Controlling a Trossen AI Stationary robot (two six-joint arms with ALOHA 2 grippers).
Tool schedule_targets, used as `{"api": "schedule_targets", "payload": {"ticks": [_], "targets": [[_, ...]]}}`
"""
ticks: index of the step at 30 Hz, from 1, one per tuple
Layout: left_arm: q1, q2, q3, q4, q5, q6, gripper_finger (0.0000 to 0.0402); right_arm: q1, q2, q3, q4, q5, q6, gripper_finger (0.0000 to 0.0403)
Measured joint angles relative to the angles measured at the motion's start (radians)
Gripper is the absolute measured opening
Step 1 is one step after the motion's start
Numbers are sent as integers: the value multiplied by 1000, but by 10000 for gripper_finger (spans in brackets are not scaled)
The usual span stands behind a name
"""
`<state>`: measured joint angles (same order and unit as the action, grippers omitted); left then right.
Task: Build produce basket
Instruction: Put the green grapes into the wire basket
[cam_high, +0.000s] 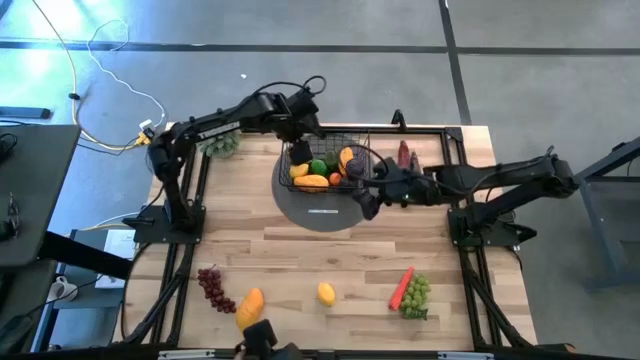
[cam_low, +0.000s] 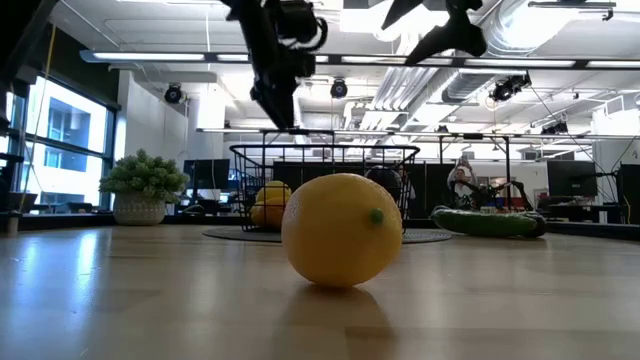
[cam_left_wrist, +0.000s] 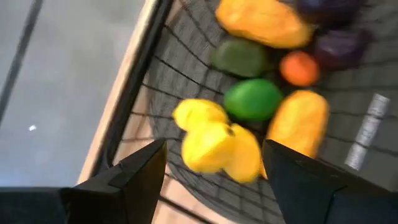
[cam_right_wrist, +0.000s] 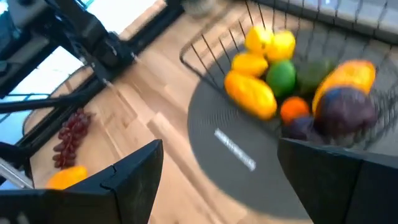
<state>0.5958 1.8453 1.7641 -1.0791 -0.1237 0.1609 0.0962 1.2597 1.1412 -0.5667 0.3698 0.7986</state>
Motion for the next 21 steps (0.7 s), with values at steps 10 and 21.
{"api": "schedule_targets", "payload": {"ticks": [10,21], "targets": [[-88,-138,2,-70,38,0,255,112,30,0,-179,-44,401,298],[-231,-249,1,-141,37,-41,255,221,62,-1,-354,-207,712,298]]}}
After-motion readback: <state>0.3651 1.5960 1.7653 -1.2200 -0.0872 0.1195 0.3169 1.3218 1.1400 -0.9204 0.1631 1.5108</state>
